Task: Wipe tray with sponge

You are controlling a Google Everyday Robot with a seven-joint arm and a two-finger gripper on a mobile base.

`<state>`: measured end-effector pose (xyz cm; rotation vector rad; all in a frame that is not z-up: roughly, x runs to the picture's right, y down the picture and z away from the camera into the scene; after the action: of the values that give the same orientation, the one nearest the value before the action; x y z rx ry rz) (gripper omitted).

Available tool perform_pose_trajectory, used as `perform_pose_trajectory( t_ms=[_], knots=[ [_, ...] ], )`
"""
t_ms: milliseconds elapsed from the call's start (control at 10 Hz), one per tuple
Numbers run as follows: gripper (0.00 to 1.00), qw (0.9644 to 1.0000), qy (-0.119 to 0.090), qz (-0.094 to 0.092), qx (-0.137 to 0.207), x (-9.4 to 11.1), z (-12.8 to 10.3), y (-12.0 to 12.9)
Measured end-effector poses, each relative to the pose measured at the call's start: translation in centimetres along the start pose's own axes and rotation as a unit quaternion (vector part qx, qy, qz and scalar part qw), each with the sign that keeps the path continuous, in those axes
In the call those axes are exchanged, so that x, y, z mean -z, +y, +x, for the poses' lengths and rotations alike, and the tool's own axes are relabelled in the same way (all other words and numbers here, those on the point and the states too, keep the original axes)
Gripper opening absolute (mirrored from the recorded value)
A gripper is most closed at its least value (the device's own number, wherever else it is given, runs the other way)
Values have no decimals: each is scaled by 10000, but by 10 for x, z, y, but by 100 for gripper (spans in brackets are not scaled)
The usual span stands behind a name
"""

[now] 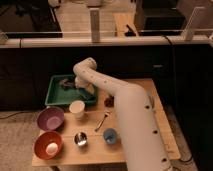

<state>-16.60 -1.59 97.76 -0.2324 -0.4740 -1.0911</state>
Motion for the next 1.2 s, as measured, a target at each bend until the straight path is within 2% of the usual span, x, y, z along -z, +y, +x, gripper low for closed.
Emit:
perform_pose_trajectory(
  t_ms=[400, 700, 900, 1200],
  knots=[
    [0, 9998, -40, 71, 154, -15, 7, -20],
    [0, 9982, -253, 184, 512, -28, -17, -57],
    [0, 9947, -538, 225, 848, -36, -49, -77],
    [0, 9904, -807, 249, 1098, -39, -72, -80]
  ],
)
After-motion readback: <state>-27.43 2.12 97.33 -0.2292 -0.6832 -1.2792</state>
